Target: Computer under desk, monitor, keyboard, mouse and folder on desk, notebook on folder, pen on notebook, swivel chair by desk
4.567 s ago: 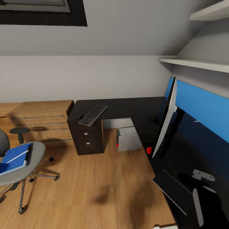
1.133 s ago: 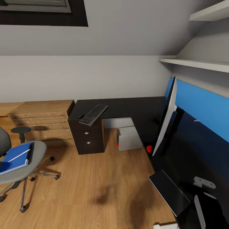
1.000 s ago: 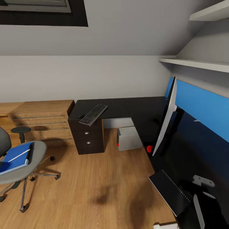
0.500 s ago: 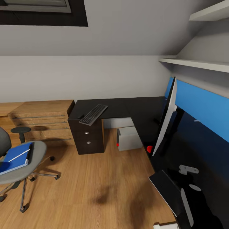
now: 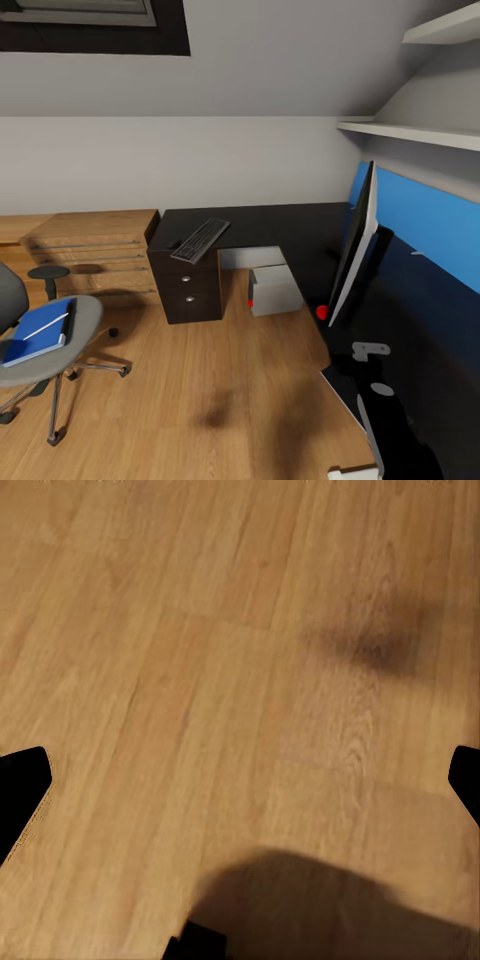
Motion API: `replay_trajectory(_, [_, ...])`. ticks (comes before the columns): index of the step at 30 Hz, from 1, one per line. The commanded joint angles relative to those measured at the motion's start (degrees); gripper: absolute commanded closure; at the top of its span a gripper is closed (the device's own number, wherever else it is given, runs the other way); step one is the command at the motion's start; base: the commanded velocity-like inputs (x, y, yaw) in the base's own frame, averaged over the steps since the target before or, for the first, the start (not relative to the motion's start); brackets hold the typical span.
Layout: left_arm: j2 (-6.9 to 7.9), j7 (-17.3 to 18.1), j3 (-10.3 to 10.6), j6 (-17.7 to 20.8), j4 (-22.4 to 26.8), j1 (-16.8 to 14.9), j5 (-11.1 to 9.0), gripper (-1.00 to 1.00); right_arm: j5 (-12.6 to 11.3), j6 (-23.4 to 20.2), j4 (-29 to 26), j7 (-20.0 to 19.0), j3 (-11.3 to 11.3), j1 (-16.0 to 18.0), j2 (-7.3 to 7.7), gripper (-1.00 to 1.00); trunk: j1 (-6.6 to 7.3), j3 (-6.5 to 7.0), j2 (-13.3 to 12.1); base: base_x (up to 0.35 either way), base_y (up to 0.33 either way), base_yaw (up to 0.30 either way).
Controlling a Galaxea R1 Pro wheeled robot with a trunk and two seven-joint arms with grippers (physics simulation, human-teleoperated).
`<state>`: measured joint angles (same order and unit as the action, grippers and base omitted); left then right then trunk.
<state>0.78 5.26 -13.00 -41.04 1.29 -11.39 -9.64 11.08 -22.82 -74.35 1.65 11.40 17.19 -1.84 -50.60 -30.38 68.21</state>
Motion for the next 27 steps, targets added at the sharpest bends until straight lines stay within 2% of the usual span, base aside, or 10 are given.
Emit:
replay_trajectory(1, [0.01, 0.57, -0.09, -0.10, -0.06, -0.04, -0.56, -1.00, 1.13, -0.36, -0.09, -0.02, -0.11, 0.03, -0.35, -1.00, 0.00, -0.05, 0.04, 0.000, 0.247, 0.000])
replay_trajectory(2, [0.01, 0.59, -0.09, -0.10, -0.06, -0.04, -0.56, -1.00, 2.51, -0.40, -0.08, -0.01, -0.35, 0.03, -0.97, -1.00, 0.00, -0.05, 0.04, 0.000, 0.264, 0.000])
replay_trajectory(9, [-0.05, 0.62, -0.09, -0.09, -0.06, -0.04, -0.56, -1.00, 7.15, -0.45, 0.33, -0.01, -0.78, 0.03, -2.55, -1.00, 0.00, -0.05, 0.04, 0.000, 0.280, 0.000])
replay_trajectory(16, [-0.04, 0.62, -0.09, -0.09, -0.06, -0.04, -0.56, -1.00, 10.50, -0.50, 1.17, 0.00, -0.98, 0.03, -4.05, -1.00, 0.00, -0.05, 0.04, 0.000, 0.274, 0.000])
replay_trajectory(27, [-0.02, 0.56, -0.09, -0.09, -0.06, -0.04, -0.56, -1.00, 16.99, -0.89, 2.85, 0.84, -1.17, 0.03, -5.51, -1.00, 0.00, -0.05, 0.04, 0.000, 0.072, 0.000])
